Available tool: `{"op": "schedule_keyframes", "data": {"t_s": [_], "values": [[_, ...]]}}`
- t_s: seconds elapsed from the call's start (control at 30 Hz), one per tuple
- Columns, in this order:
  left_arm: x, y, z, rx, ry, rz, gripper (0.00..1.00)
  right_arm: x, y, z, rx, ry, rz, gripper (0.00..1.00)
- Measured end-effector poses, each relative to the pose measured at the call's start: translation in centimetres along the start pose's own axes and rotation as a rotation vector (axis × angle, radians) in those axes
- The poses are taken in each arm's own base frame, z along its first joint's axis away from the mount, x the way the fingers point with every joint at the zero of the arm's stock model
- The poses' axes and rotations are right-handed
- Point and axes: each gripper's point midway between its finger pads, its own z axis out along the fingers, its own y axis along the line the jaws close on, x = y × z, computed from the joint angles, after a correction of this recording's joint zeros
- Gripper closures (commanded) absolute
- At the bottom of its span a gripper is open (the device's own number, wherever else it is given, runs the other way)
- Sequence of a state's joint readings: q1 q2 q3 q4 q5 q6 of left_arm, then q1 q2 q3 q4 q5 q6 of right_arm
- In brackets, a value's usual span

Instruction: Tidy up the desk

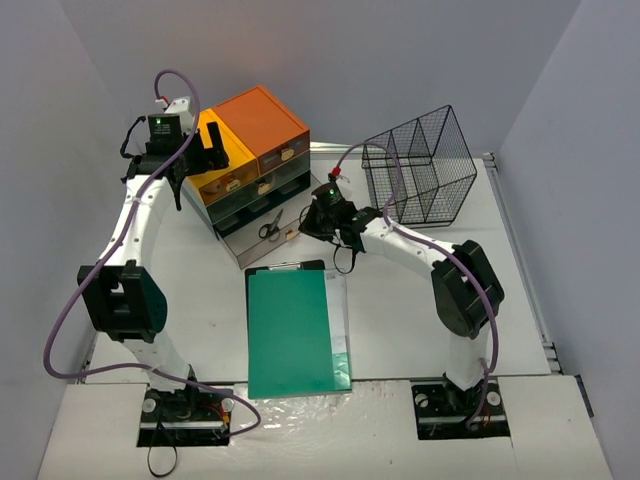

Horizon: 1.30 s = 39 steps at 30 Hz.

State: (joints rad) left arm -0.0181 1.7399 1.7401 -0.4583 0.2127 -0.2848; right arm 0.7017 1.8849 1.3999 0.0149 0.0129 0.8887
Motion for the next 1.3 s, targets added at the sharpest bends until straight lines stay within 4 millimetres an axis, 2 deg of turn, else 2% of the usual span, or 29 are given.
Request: {"op": "schedule_keyframes", "data": {"t_s": [0.2, 0.33, 0.47, 0.57, 0.83, 1.1, 1.3], "values": [[0.0, 0.0, 0.0, 0.000, 0.000, 0.000, 0.03, 3.1, -3.9, 3.0, 0.110, 0.070, -0.018, 0.95], [0.0, 0.0, 0.0, 0.000, 0.000, 0.000, 0.03, 3.8, -4.8, 5.1, 0.146, 0.088, -0.038, 0.95], [0.0, 0.0, 0.0, 0.000, 0.000, 0.000, 0.03, 3.1, -3.9, 6.7, 0.137, 0.074, -0.050, 0.95], [0.0, 0.0, 0.0, 0.000, 0.000, 0.000, 0.03, 1.7, -2.1, 8.0, 0.102, 0.044, -0.060, 0.95], [0.0, 0.0, 0.0, 0.000, 0.001, 0.000, 0.03, -1.2, 0.5, 12.2, 0.034, 0.012, -0.040, 0.94], [0.0, 0.0, 0.0, 0.000, 0.004, -0.004, 0.03, -3.4, 0.8, 15.8, -0.035, 0.017, 0.000, 0.92], [0.0, 0.0, 0.0, 0.000, 0.004, -0.004, 0.03, -3.6, 0.4, 16.8, -0.082, 0.042, 0.021, 0.90]]}}
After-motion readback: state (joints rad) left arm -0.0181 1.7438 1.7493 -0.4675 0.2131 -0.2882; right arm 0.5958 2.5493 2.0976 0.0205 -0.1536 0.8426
